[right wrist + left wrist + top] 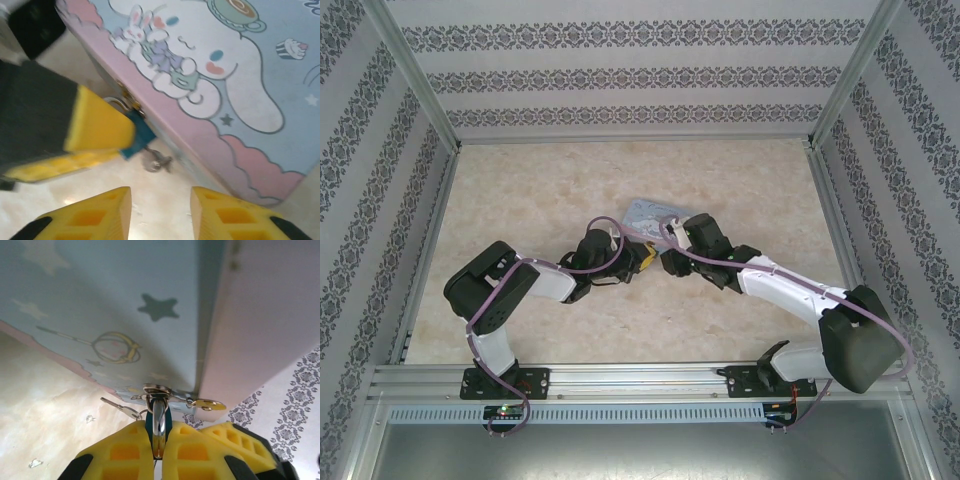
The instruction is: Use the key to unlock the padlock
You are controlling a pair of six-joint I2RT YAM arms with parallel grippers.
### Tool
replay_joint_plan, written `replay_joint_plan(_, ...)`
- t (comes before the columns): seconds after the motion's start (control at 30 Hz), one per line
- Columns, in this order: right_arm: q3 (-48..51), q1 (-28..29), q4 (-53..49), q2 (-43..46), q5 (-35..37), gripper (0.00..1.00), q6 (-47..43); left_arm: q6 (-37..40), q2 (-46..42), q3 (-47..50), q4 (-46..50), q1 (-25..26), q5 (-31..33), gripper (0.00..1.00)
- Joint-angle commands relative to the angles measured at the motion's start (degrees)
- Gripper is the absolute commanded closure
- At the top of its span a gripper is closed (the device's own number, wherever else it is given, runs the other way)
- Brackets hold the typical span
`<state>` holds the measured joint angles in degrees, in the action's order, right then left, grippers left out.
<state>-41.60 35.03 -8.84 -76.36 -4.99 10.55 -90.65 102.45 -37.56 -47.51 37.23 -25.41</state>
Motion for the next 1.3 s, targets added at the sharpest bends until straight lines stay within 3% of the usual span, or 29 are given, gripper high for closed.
replay_joint_plan(0.0,1.9,0.5,3.0,2.3,4.0,0.71,-6.0,0.5,-2.4,-2.0,2.0,-0.7,-1.8,1.00)
replay_joint_plan(0.17,2.3,2.9,3.9,2.3,4.5,0.71,-7.9,0.6,-2.4,-2.9,2.6,-0.8,-2.4,1.00)
replay_joint_plan(0.53,0.5,10.1,4.2,-4.1,15.1,0.70,-11.2,0.8,-2.5,-3.6,3.4,-1.0,-3.1,1.00)
replay_joint_plan(1.27,-5.2,10.6,4.8,-12.4,19.6,0.74,-12.9,0.7,-2.8,-3.7,3.0,-1.1,-4.0,1.00)
